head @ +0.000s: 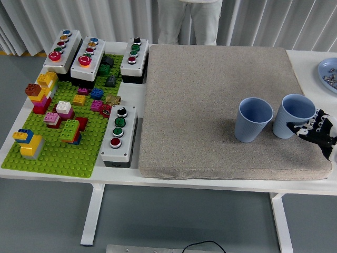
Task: Pick cup pour cup place
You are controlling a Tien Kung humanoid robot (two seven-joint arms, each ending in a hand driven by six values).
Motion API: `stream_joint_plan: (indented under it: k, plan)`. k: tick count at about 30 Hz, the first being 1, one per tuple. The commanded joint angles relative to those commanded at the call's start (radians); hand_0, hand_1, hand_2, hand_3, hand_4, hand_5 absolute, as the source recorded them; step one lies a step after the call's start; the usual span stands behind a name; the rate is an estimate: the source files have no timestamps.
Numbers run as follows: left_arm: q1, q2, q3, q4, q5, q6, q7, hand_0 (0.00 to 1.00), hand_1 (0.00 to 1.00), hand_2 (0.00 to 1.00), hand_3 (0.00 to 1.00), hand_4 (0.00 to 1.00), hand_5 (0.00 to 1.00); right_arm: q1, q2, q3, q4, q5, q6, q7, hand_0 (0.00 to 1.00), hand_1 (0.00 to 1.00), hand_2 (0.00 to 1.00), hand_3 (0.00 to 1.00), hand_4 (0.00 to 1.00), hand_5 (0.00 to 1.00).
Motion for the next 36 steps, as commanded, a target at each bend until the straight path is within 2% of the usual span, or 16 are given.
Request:
stream_joint_plan:
  k: [24, 25, 30, 31, 36]
  plan:
    - [-0.001, 0.000, 0.003, 0.000, -0.004, 0.000, -0.001, 0.694, 0.730, 0.759, 0.635, 0.483, 0.933, 0.030, 0.026, -0.017, -0.023, -0.009, -0.019, 0.010, 0.862, 0.853, 0.891, 0.879, 0.822, 0.324]
    - [-0.001, 0.000, 0.002, 0.000, -0.003, 0.000, -0.001, 0.694, 0.730, 0.758, 0.635, 0.484, 0.934, 0.031, 0.026, -0.018, -0.025, -0.007, -0.026, 0.016, 0.849, 0.797, 0.785, 0.812, 0.810, 0.300]
    - [-0.002, 0.000, 0.001, 0.000, -0.002, 0.000, -0.001, 0.694, 0.730, 0.758, 0.635, 0.484, 0.934, 0.030, 0.025, -0.021, -0.026, -0.002, -0.039, 0.022, 0.849, 0.797, 0.785, 0.812, 0.810, 0.300]
    - [-0.001, 0.000, 0.000, 0.000, -0.001, 0.000, -0.001, 0.694, 0.730, 0.759, 0.634, 0.484, 0.934, 0.028, 0.024, -0.021, -0.024, 0.001, -0.045, 0.024, 0.818, 0.748, 0.683, 0.767, 0.793, 0.275]
    - [-0.001, 0.000, -0.003, 0.000, 0.002, 0.000, 0.000, 0.694, 0.730, 0.759, 0.634, 0.484, 0.934, 0.019, 0.016, -0.021, -0.009, 0.014, -0.061, 0.034, 0.818, 0.748, 0.683, 0.767, 0.793, 0.275]
